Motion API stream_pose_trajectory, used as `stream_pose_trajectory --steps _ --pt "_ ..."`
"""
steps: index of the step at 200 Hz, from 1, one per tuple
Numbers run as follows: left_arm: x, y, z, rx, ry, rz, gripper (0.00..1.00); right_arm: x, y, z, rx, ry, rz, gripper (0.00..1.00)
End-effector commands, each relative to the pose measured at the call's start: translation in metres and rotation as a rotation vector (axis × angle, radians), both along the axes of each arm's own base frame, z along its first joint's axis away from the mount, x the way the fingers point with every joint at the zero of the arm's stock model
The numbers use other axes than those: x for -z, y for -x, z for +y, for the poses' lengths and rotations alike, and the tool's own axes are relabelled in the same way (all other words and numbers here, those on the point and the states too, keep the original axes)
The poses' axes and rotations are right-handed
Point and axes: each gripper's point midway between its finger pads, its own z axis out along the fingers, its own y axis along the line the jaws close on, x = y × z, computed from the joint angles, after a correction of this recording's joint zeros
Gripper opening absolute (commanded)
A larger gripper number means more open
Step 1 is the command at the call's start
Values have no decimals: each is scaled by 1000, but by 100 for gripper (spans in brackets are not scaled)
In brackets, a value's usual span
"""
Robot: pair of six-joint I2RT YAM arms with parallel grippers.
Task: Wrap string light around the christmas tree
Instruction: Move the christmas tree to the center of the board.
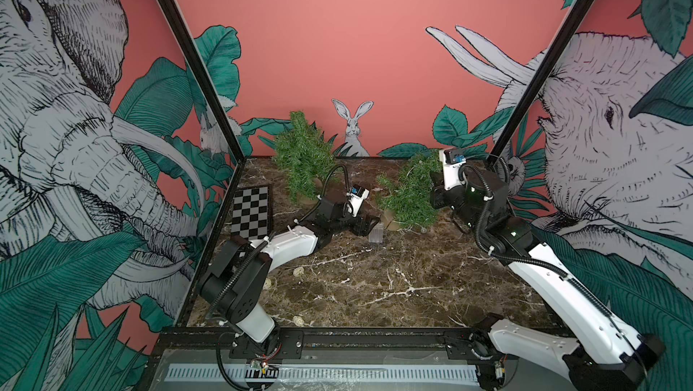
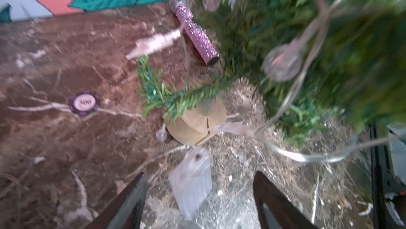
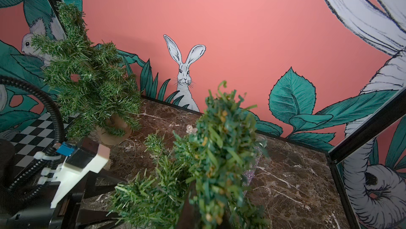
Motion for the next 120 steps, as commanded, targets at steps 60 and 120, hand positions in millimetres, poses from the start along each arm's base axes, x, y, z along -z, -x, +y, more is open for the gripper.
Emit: stream_pose_trajectory --steps 60,120 --pt "0 -3 -26 42 38 -34 73 -13 0 -2 0 -50 -35 0" --pt "-4 -3 -70 140 109 -71 69 -12 -2 -3 5 -65 -33 0"
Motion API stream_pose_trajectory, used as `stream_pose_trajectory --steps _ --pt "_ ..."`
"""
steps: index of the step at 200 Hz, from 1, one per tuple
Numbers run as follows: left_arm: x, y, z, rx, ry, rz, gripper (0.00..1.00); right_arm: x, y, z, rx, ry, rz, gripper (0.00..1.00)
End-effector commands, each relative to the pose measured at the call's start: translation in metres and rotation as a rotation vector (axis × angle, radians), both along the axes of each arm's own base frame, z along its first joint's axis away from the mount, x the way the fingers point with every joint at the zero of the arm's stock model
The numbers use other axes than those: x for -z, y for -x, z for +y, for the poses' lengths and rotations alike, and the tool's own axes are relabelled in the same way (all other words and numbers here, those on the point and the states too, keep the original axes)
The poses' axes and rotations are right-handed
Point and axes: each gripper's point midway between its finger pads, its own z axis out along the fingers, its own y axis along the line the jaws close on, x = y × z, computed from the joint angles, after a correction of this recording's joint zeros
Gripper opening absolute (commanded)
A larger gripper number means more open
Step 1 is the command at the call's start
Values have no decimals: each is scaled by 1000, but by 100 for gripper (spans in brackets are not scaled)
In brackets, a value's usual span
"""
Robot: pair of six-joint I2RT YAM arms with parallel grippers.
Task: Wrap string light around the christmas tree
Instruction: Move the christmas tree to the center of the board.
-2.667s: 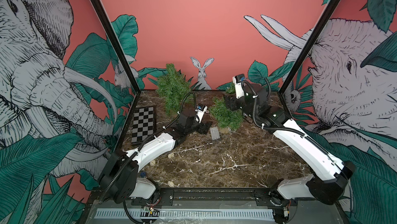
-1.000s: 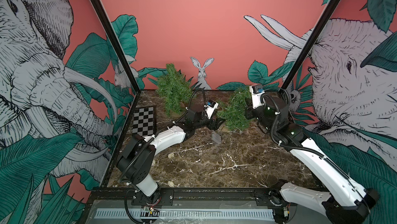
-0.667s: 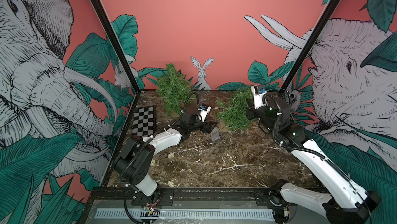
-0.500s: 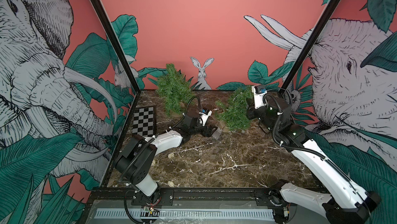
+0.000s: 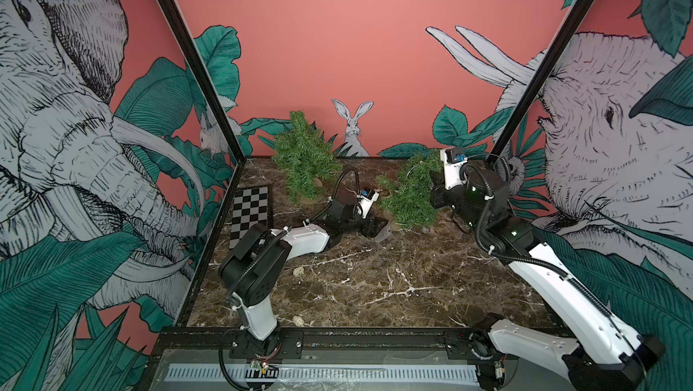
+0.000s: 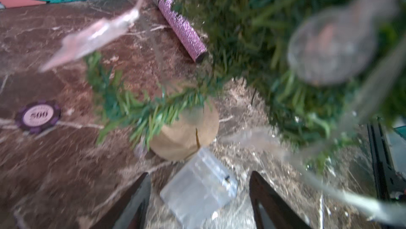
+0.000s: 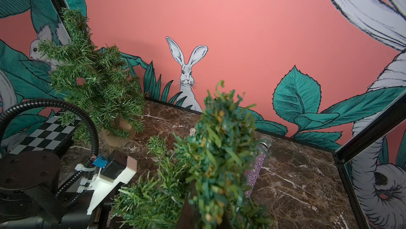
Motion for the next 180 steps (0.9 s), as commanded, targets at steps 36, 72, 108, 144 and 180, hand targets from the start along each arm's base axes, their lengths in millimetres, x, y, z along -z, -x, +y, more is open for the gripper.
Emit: stream_pose_trajectory --steps 36,72,108,144,180 --pt "-16 4 -40 73 121 -31 58 -15 -1 -6 18 -44 -48 0" --pt "-23 24 -62 125 180 -10 35 -26 2 -10 18 -45 -67 0" --pt "-24 56 -91 174 213 44 15 -35 6 -23 51 16 -93 0" --pt "-38 62 -114 174 315 102 8 -44 12 -44 102 79 -113 0" --pt "-50 84 -147 237 346 122 6 -48 17 -65 152 128 -122 0"
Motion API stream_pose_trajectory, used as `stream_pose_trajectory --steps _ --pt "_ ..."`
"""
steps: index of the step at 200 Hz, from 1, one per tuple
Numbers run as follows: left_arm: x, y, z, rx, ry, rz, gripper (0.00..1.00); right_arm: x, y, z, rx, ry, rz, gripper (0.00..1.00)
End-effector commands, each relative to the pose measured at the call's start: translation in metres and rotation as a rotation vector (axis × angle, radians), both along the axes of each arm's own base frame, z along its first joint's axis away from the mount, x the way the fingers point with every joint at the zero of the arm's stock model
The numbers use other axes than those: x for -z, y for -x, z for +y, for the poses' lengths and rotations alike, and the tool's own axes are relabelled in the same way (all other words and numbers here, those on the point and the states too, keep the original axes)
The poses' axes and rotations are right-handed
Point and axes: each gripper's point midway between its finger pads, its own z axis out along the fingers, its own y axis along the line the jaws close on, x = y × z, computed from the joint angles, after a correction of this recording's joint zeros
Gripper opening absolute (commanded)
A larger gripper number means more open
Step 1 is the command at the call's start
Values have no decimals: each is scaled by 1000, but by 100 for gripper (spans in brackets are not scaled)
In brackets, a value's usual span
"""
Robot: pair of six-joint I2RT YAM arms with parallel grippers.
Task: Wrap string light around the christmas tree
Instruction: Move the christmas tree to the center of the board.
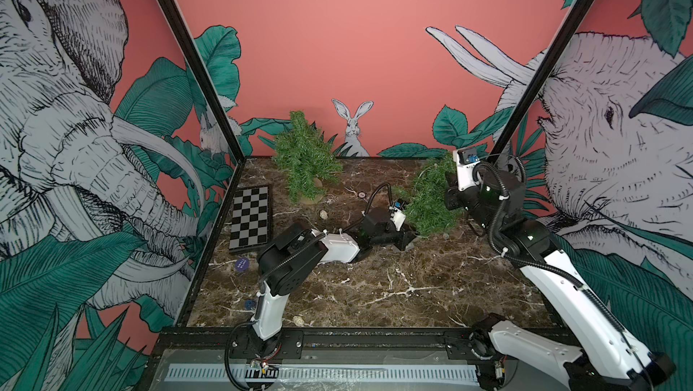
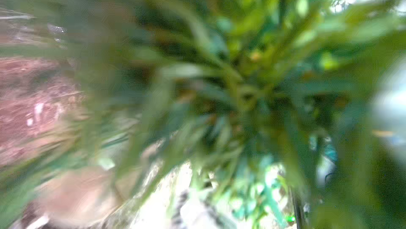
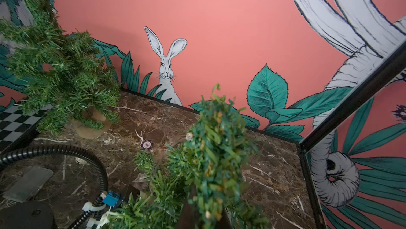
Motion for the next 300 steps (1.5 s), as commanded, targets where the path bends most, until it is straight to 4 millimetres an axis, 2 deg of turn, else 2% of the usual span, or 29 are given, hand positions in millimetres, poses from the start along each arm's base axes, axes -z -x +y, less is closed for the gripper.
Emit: stream_pose_trajectory --steps 1,21,40,75,98,116,155,181,212,228,261,300 --pt "-41 13 -26 37 112 -14 6 -43 8 -21 56 17 -124 0" --pt "-39 21 -44 72 113 -13 6 -42 8 -34 101 85 -125 0" --pt "-34 18 -57 84 107 -18 6 -43 7 -46 142 109 -134 0" --pt "-38 13 -78 118 117 -15 7 -41 4 -53 159 102 -129 0" --pt "-29 18 -81 136 95 -14 11 -30 1 -53 159 103 -110 0" --pt "-19 23 -79 152 73 3 18 -21 0 -57 172 108 -95 0" --pt "-6 33 -59 173 -24 -48 45 -15 0 -58 170 96 -85 0" --pt "0 33 -41 176 -100 -81 55 -16 0 -54 141 84 -86 6" --pt "3 22 -21 155 -110 -46 61 -11 -1 -47 105 73 -71 15" --pt "-6 19 -11 157 -86 -49 64 -8 -1 -45 91 69 -62 21" --pt "-30 8 12 136 -49 -65 66 -8 5 -41 61 59 -43 42" --pt "-34 -11 36 83 -84 -77 65 -2 14 -36 29 26 9 55"
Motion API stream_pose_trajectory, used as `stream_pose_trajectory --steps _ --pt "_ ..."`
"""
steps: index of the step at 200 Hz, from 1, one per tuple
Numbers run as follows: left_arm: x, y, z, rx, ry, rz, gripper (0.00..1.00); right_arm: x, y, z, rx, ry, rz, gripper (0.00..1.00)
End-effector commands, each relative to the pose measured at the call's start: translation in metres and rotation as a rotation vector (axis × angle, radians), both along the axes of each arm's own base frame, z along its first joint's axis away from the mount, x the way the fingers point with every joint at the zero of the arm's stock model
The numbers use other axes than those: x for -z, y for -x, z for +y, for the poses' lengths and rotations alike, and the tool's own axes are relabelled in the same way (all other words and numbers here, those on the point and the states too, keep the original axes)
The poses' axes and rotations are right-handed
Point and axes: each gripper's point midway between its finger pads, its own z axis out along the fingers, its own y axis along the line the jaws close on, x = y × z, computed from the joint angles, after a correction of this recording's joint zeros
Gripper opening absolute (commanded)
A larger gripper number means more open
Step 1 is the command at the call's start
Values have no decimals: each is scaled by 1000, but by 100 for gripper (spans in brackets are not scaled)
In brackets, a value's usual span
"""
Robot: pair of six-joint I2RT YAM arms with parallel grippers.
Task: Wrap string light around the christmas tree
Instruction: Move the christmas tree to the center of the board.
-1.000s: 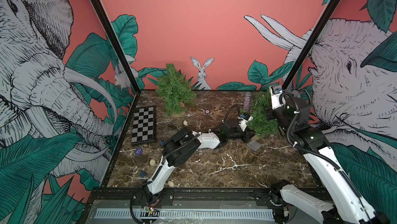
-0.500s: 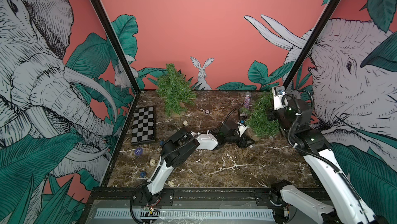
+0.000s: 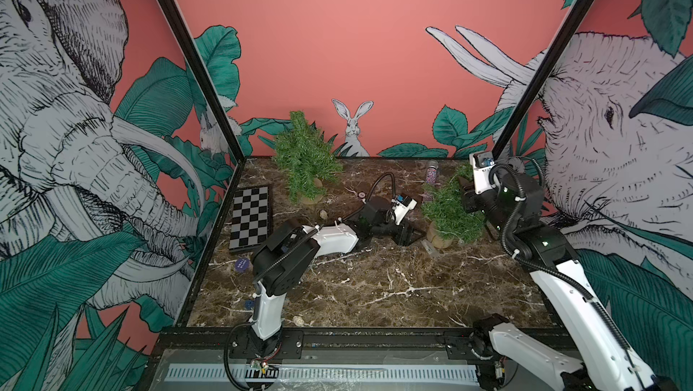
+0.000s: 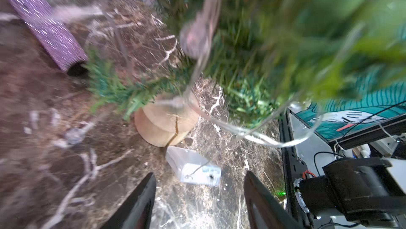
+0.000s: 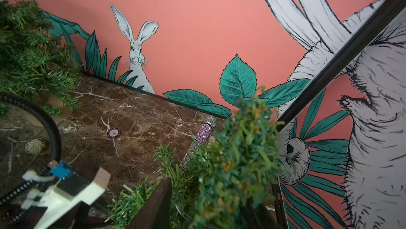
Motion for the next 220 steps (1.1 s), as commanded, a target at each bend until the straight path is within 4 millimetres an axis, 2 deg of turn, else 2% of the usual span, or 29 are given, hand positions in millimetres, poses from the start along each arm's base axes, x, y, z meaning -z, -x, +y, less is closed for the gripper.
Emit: stream_pose_trajectory --steps 1,60,69,89,93,105,150,170,187,205,220 --pt "-18 -1 13 3 5 -40 65 -11 10 3 -28 -51 -11 56" --pt "-13 -18 25 -50 -32 -63 64 -10 34 5 -52 -137 71 76" --pt "-13 -20 27 -55 -27 -56 64 -7 38 7 -62 -151 93 80" --pt "-13 -19 25 -44 -23 -35 64 6 39 8 -62 -135 164 84" --pt "-13 -19 25 -43 -21 -28 64 -5 40 6 -56 -135 143 84" --pt "-15 -19 23 -40 -10 -16 64 -10 42 2 -38 -127 141 84" --pt "-32 -23 31 -85 -10 -77 64 -52 60 -3 -39 -167 110 80" --pt "-36 -25 40 -124 -43 -108 65 -68 66 8 -90 -250 126 73" --pt "-35 -28 50 -166 -89 -121 65 -73 64 22 -136 -331 148 68" --pt "-35 -29 61 -205 -126 -129 66 -77 58 47 -211 -402 168 64" --pt "-36 -29 70 -234 -143 -138 66 -79 54 71 -256 -358 167 63"
